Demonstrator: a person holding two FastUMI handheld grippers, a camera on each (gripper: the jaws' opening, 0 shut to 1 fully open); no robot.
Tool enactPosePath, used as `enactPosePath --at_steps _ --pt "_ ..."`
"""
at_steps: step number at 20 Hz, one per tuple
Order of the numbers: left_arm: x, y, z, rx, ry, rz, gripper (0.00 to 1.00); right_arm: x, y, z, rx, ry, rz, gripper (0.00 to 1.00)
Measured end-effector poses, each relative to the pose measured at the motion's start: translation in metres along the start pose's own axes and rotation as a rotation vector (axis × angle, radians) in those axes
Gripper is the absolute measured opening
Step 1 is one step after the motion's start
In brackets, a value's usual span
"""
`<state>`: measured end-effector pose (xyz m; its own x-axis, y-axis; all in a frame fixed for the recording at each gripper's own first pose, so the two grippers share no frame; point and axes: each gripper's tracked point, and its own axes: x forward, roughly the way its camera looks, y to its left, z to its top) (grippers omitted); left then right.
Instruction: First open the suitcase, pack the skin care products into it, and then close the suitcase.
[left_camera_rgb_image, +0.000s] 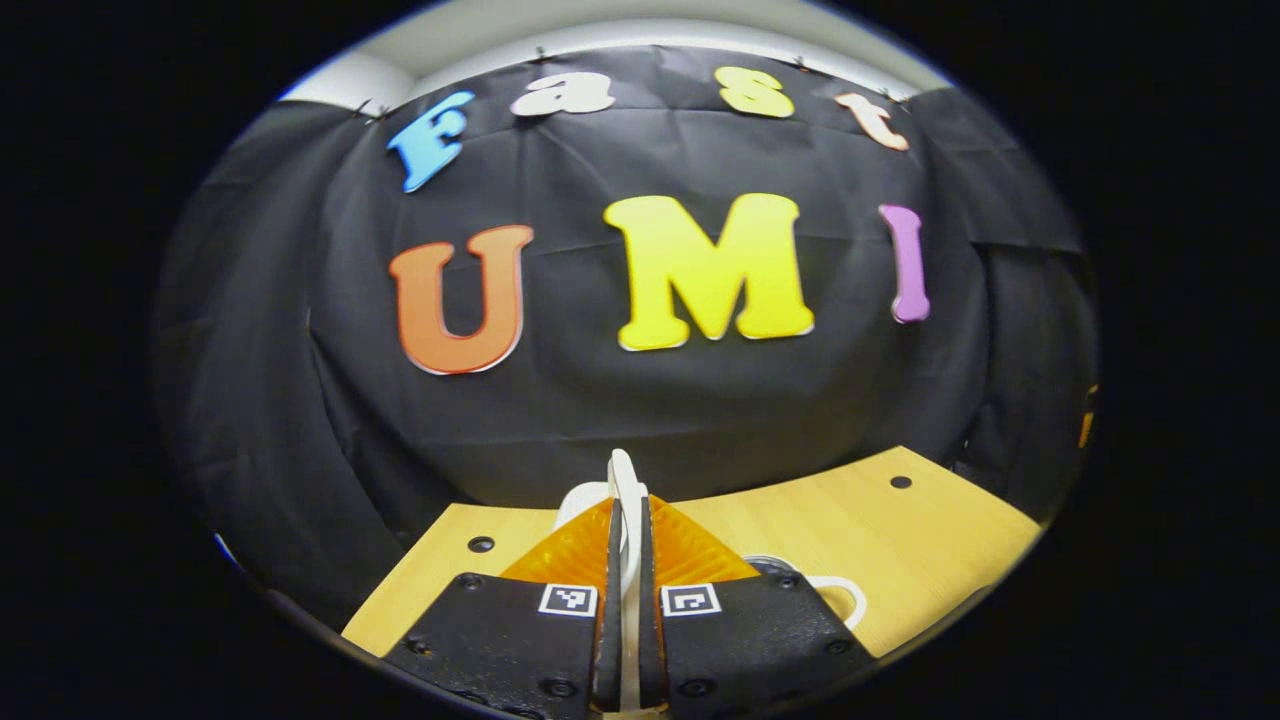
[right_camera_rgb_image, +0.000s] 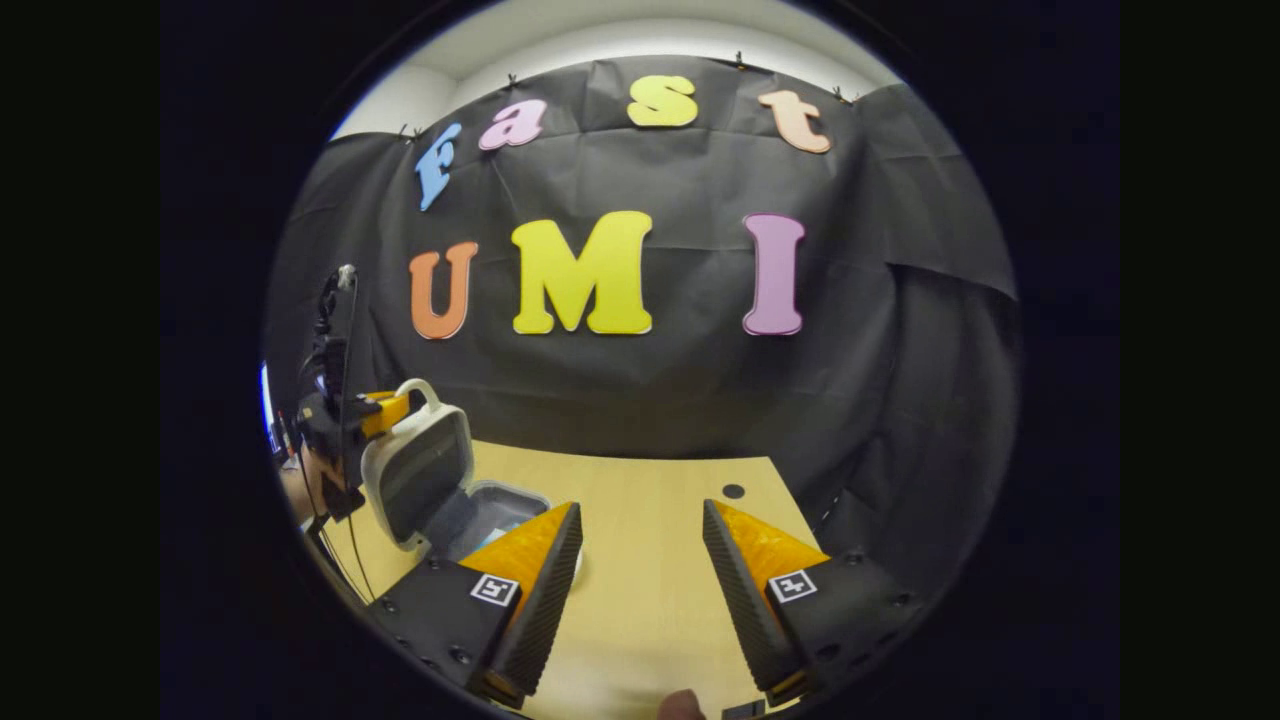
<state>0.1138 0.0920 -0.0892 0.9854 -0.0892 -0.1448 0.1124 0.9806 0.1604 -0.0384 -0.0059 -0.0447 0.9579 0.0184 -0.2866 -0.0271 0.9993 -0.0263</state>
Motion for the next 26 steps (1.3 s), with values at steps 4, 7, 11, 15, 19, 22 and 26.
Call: enactPosePath --at_steps 4,7,11,15,19,22,26 --pt "0.008 -0.084 -0.027 0.012 0.051 -0.079 0.11 -0.01 -0.036 -0.014 0.004 0.041 -0.054 0.72" --pt "0.018 -0.133 -0.057 0.005 0.13 -0.132 0.12 -0.019 -0.067 -0.019 0.002 0.057 -0.102 0.72" --pt "0.028 -0.174 -0.099 -0.001 0.225 -0.169 0.12 -0.02 -0.103 -0.02 0.009 0.076 -0.149 0.72" --pt "0.037 -0.194 -0.13 0.007 0.292 -0.184 0.12 -0.018 -0.124 -0.031 0.023 0.118 -0.168 0.72" --pt "0.047 -0.198 -0.146 0.032 0.323 -0.187 0.12 -0.014 -0.131 -0.043 0.001 0.156 -0.161 0.7" --pt "0.047 -0.202 -0.154 0.014 0.348 -0.181 0.12 -0.01 -0.138 -0.049 0.014 0.186 -0.162 0.72" --pt "0.043 -0.211 -0.163 -0.02 0.399 -0.161 0.16 -0.004 -0.143 -0.048 0.031 0.194 -0.17 0.7"
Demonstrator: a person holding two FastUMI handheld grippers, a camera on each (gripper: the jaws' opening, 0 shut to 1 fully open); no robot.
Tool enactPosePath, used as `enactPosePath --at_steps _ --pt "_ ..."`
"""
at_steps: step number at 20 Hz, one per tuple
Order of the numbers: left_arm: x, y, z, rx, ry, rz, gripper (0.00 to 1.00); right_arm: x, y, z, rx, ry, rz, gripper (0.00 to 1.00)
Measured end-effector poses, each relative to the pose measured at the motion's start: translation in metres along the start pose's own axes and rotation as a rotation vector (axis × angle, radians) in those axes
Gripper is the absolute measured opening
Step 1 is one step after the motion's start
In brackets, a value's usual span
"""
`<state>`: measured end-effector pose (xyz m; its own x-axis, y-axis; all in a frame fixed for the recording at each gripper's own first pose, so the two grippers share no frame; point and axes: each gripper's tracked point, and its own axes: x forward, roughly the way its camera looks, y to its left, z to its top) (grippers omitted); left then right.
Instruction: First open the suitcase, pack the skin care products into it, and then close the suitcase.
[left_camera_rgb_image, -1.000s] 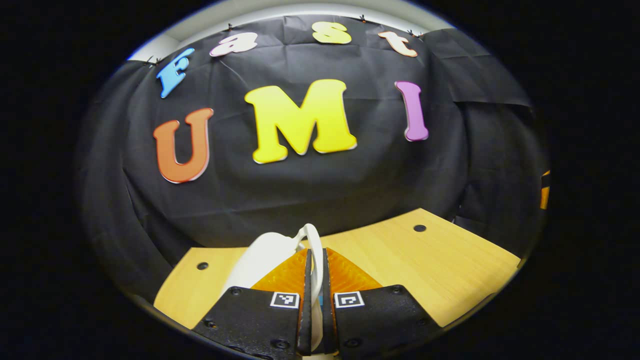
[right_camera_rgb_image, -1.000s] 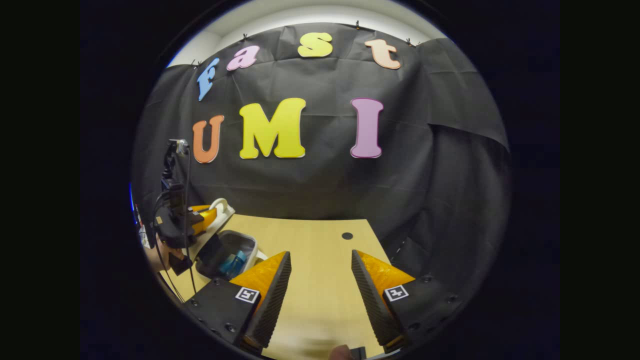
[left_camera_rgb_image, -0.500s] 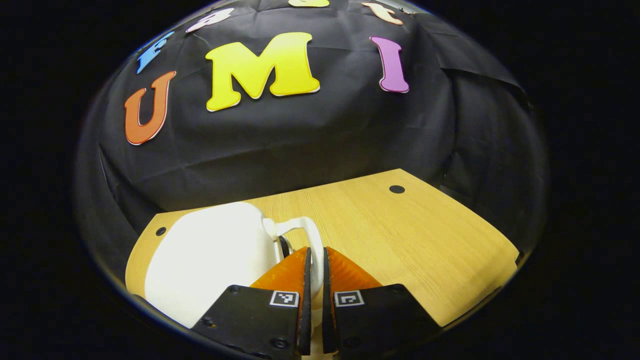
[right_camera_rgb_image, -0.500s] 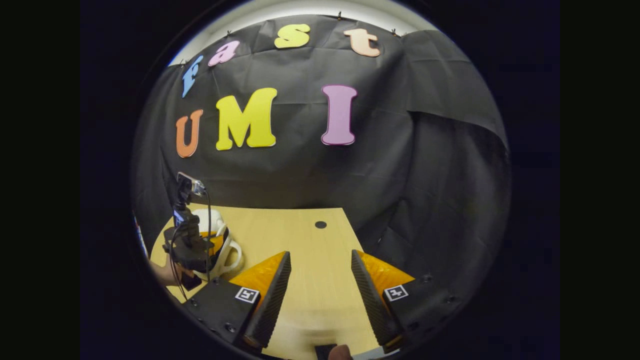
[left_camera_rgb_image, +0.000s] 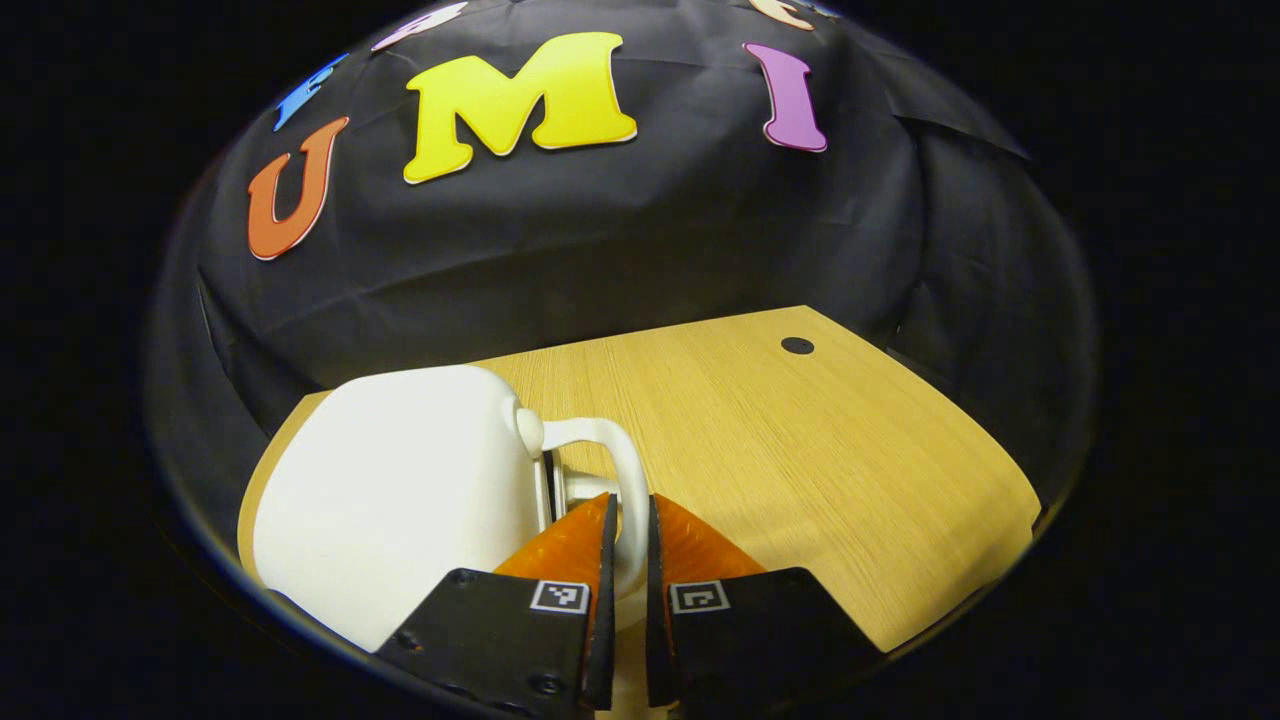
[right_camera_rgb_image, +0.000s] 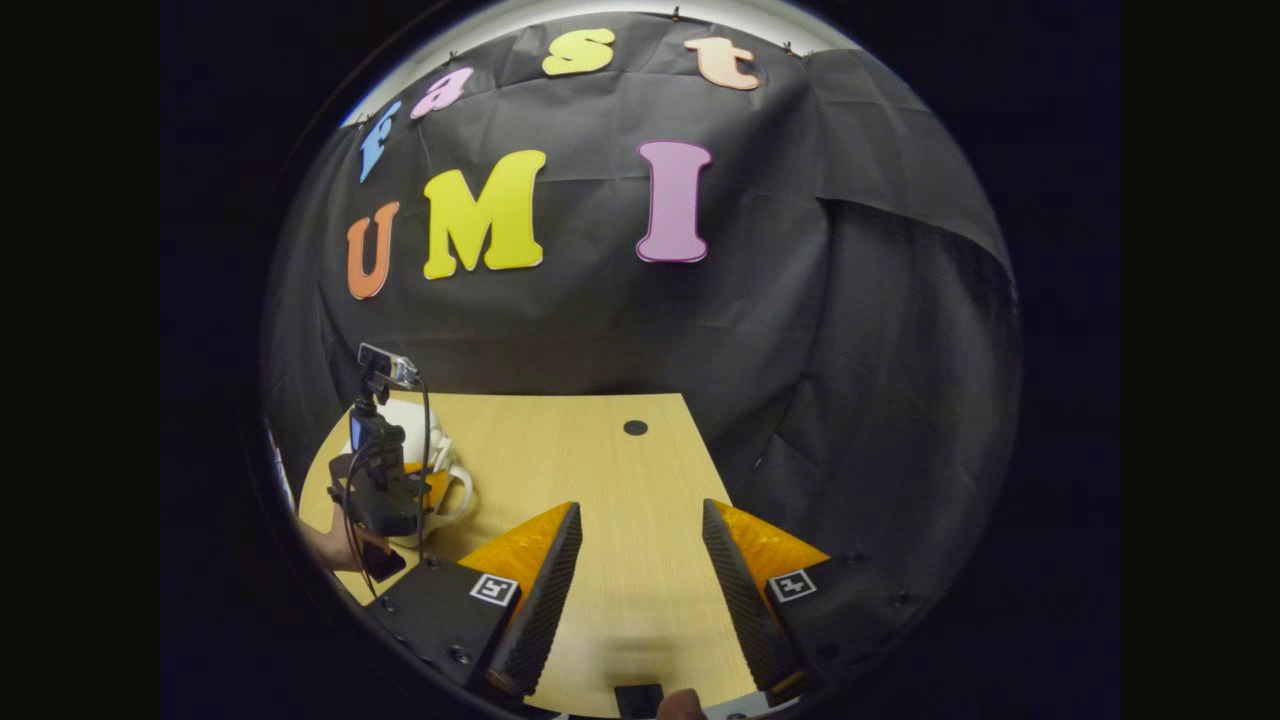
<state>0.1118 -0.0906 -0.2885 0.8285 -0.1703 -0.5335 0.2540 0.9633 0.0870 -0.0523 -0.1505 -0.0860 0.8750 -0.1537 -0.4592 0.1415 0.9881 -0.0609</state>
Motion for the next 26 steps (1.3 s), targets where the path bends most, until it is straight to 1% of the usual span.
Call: enactPosePath --at_steps 1,4,5,6,7,8,10,11,12,14,16,17,20,22,23,24,26 --pt "0.0 -0.002 0.0 -0.013 0.013 -0.008 0.17 0.001 -0.001 -0.001 0.005 0.004 -0.002 0.72" --pt "-0.003 -0.008 0.0 -0.062 0.035 -0.045 0.22 0.004 0.001 -0.004 0.019 0.019 0.004 0.72" --pt "-0.006 -0.008 0.0 -0.069 0.039 -0.044 0.34 0.004 0.002 -0.004 0.024 0.022 0.008 0.72" --pt "-0.009 -0.008 0.002 -0.073 0.039 -0.048 0.36 0.004 0.004 -0.003 0.027 0.023 0.013 0.72" --pt "-0.015 -0.008 0.006 -0.071 0.035 -0.045 0.43 0.005 0.007 -0.003 0.023 0.024 0.018 0.7" --pt "-0.019 -0.007 0.009 -0.067 0.023 -0.028 0.53 0.007 0.01 -0.003 -0.003 0.023 0.012 0.72" --pt "-0.038 -0.006 0.025 -0.073 -0.017 -0.013 0.87 0.011 0.023 0.001 -0.036 0.013 0.032 0.72" --pt "-0.05 -0.004 0.035 -0.081 -0.039 -0.01 1.0 0.011 0.033 0.006 -0.032 0.007 0.055 0.7" --pt "-0.062 -0.001 0.046 -0.085 -0.065 -0.003 1.0 0.013 0.044 0.011 -0.026 -0.002 0.081 0.72" --pt "-0.087 0.004 0.071 -0.105 -0.122 0.003 1.0 0.018 0.067 0.024 -0.031 -0.034 0.125 0.72" --pt "-0.115 0.014 0.101 -0.129 -0.191 0.019 1.0 0.02 0.089 0.05 -0.035 -0.088 0.168 0.72" --pt "-0.131 0.022 0.119 -0.139 -0.238 0.029 1.0 0.019 0.099 0.068 -0.031 -0.134 0.182 0.72" --pt "-0.173 0.05 0.174 -0.17 -0.361 0.078 1.0 0.012 0.12 0.125 0.001 -0.283 0.198 0.72" --pt "-0.195 0.06 0.201 -0.179 -0.428 0.103 1.0 0.003 0.132 0.153 0.021 -0.362 0.208 0.72" --pt "-0.202 0.064 0.209 -0.177 -0.452 0.116 1.0 -0.001 0.137 0.162 0.025 -0.393 0.209 0.72" --pt "-0.207 0.067 0.212 -0.178 -0.479 0.129 1.0 -0.005 0.141 0.17 0.026 -0.418 0.209 0.7" --pt "-0.218 0.078 0.219 -0.182 -0.53 0.169 1.0 -0.01 0.15 0.173 0.03 -0.435 0.212 0.7"
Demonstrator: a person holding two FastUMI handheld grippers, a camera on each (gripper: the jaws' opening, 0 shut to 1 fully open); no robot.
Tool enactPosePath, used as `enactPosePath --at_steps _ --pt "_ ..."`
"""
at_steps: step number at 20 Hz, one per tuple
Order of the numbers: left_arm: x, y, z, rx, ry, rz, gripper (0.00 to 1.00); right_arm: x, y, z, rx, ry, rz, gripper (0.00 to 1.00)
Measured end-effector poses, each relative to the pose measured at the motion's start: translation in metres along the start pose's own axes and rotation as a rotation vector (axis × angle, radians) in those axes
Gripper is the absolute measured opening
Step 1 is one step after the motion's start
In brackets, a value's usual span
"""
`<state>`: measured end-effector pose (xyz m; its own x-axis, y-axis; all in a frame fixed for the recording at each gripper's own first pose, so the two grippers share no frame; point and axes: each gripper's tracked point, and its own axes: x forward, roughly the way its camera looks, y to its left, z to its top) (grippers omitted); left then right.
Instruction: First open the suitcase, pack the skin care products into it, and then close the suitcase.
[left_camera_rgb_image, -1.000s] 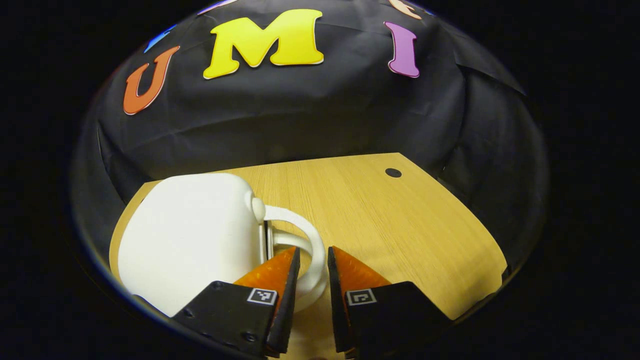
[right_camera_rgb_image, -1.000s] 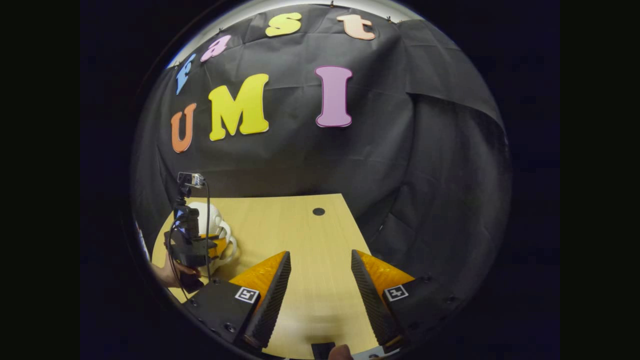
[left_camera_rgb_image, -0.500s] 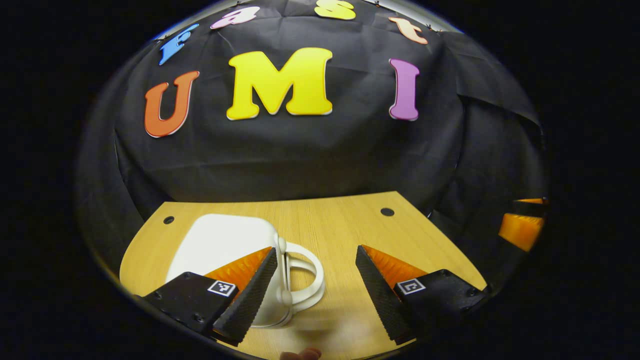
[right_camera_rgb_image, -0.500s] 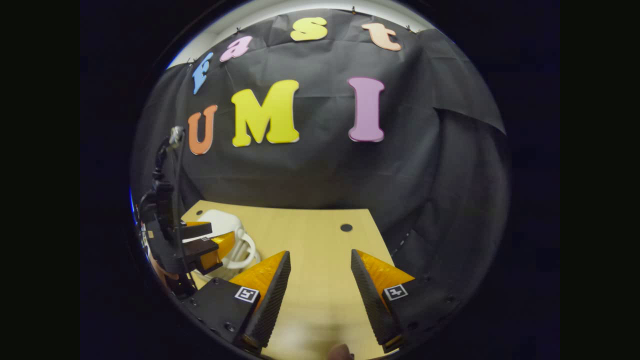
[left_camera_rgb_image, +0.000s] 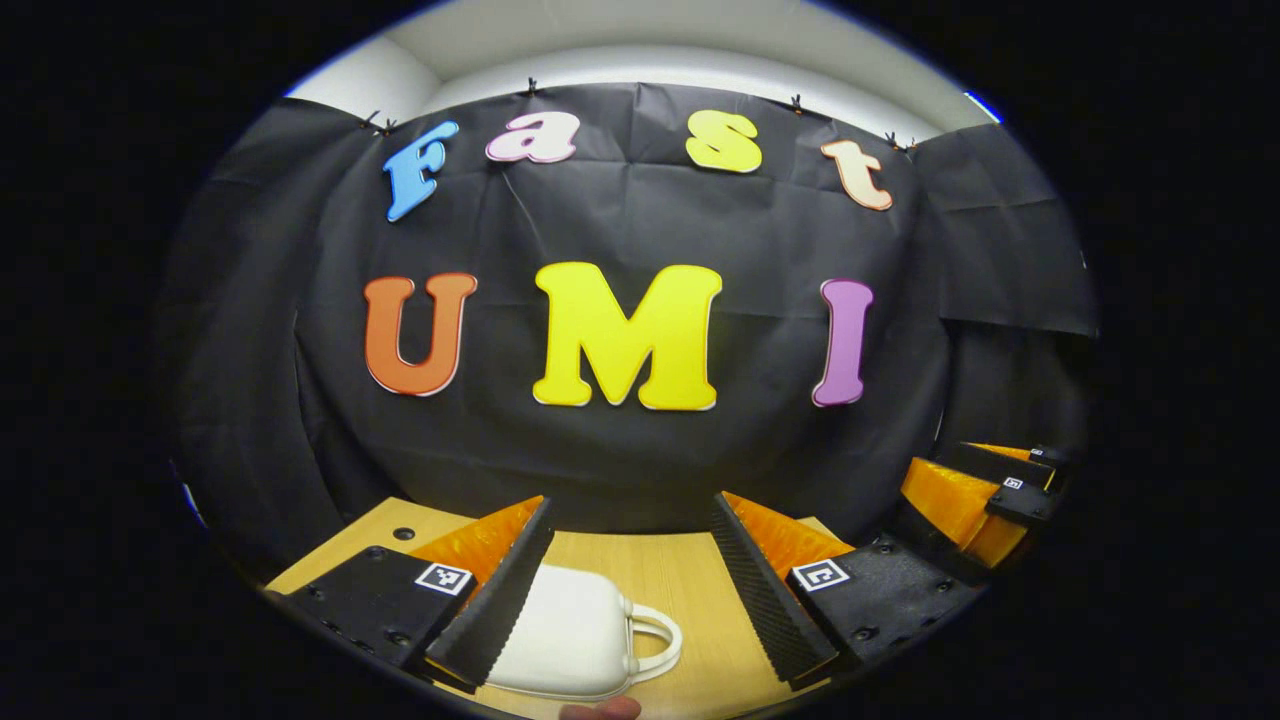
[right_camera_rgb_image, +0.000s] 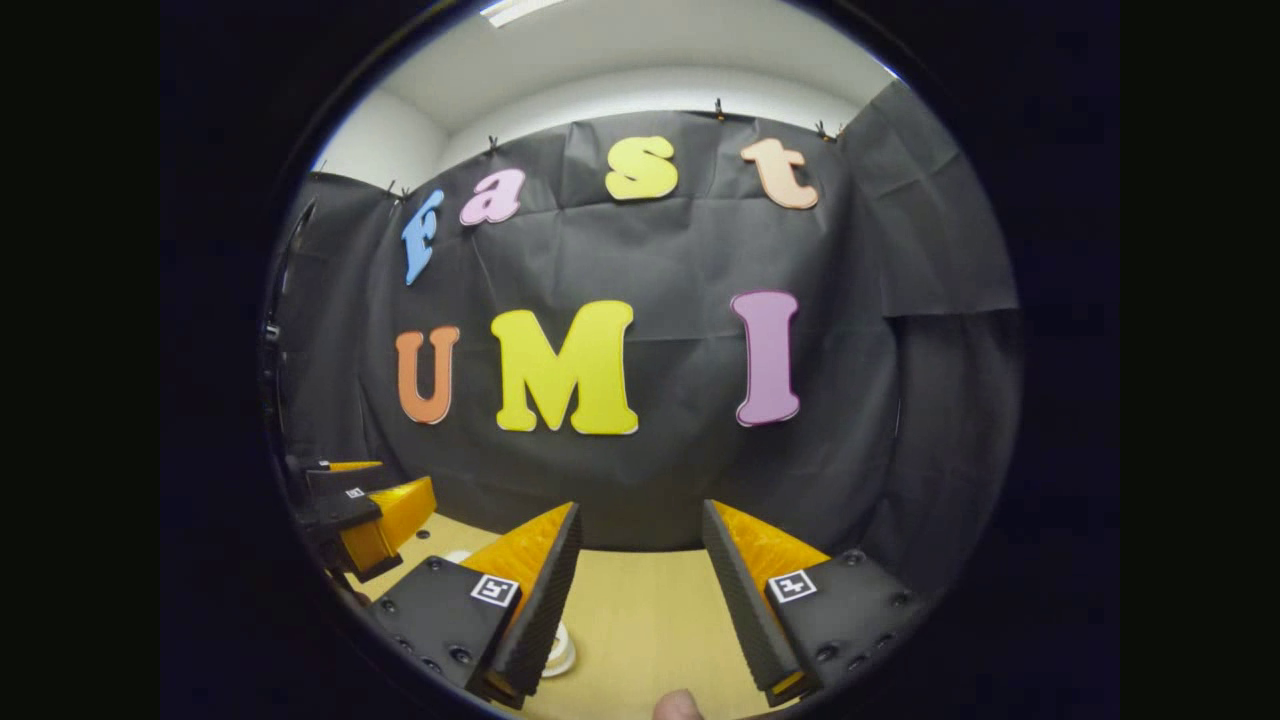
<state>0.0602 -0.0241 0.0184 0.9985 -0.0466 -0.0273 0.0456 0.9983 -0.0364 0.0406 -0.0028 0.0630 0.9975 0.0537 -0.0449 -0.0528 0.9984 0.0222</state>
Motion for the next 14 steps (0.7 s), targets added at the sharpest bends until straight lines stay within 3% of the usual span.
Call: enactPosePath --at_steps 7,13,14 --pt "-0.015 0.006 0.015 -0.039 -0.06 0.024 1.0 -0.004 0.01 0.018 -0.013 -0.081 -0.025 0.74" --pt "-0.015 0.002 0.024 -0.012 -0.096 0.005 1.0 -0.005 0.013 0.016 -0.028 -0.078 -0.041 0.76" --pt "-0.014 0.001 0.023 -0.015 -0.094 -0.004 1.0 -0.005 0.015 0.016 -0.031 -0.078 -0.038 0.81"
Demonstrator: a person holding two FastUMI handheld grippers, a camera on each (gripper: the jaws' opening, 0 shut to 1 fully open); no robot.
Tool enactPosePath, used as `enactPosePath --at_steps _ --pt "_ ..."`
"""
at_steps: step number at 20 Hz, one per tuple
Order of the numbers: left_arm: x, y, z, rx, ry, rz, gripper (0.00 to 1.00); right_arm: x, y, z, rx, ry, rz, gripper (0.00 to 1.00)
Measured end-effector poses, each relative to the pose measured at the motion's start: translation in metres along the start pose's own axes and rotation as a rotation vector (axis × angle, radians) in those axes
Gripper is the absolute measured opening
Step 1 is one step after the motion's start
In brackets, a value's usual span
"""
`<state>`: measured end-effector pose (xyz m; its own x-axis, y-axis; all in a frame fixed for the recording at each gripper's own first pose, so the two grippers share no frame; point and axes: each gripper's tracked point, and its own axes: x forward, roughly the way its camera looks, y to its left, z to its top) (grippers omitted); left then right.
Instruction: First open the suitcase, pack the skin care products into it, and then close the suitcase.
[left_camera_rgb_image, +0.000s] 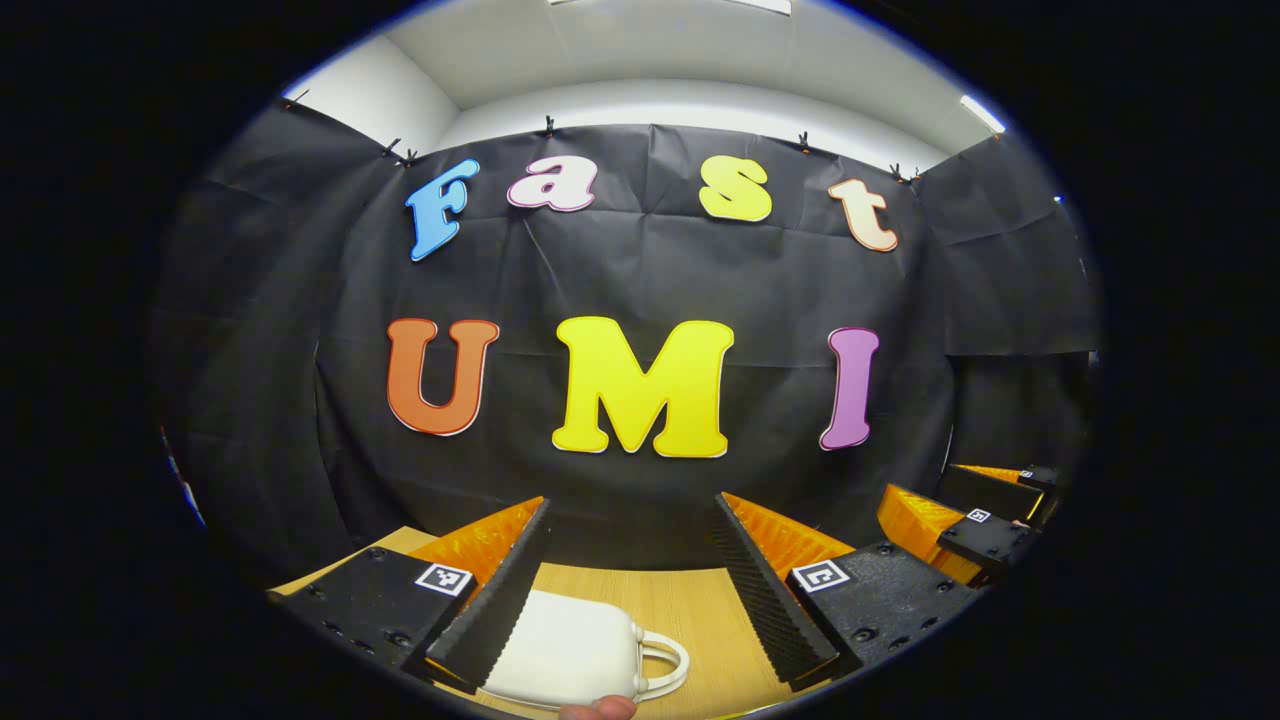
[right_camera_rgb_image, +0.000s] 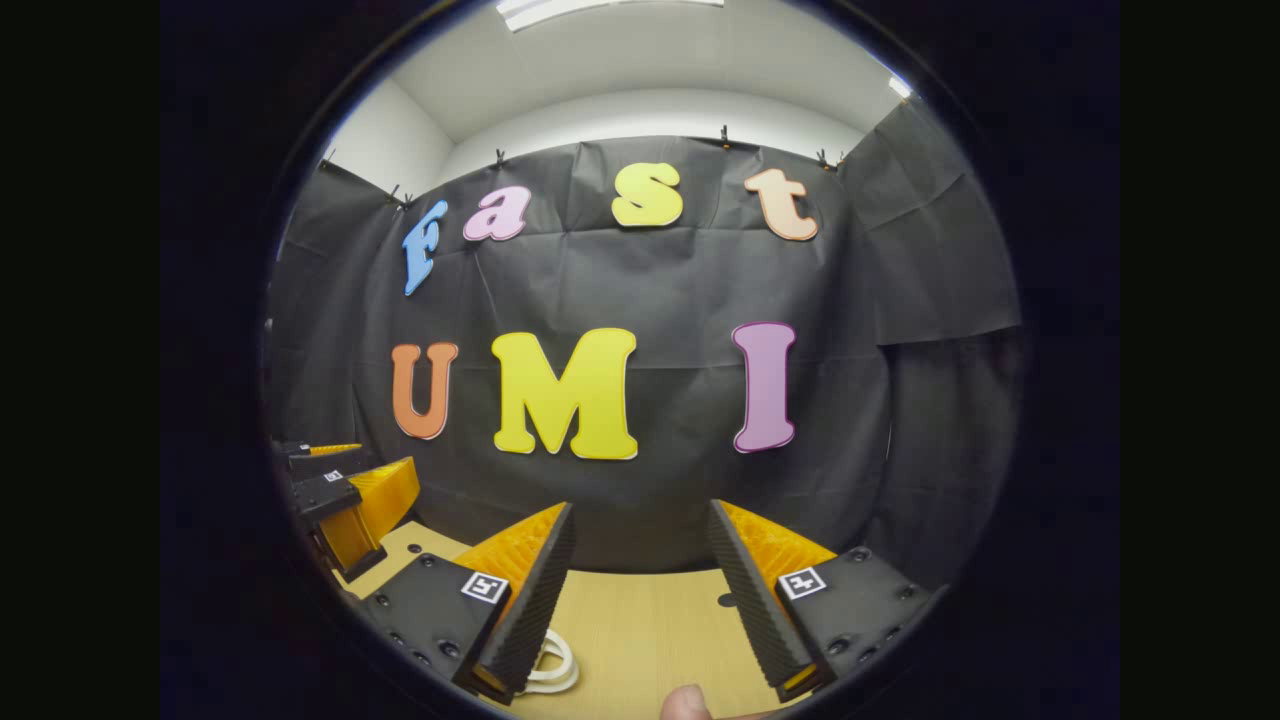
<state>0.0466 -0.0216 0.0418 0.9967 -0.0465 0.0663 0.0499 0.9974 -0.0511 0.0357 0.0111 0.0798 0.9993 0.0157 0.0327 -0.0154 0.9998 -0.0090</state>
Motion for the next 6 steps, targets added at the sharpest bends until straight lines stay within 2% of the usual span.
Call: enactPosePath --at_steps 5,6 --pt "0.0004 0.0064 -0.0025 0.001 0.011 0.006 1.0 0.0021 0.004 -0.0029 0.001 0.005 -0.004 0.8" --pt "0.0008 0.0079 -0.0025 0.002 0.009 0.009 0.94 0.0024 0.0051 -0.0024 0.001 0.004 -0.005 0.8"
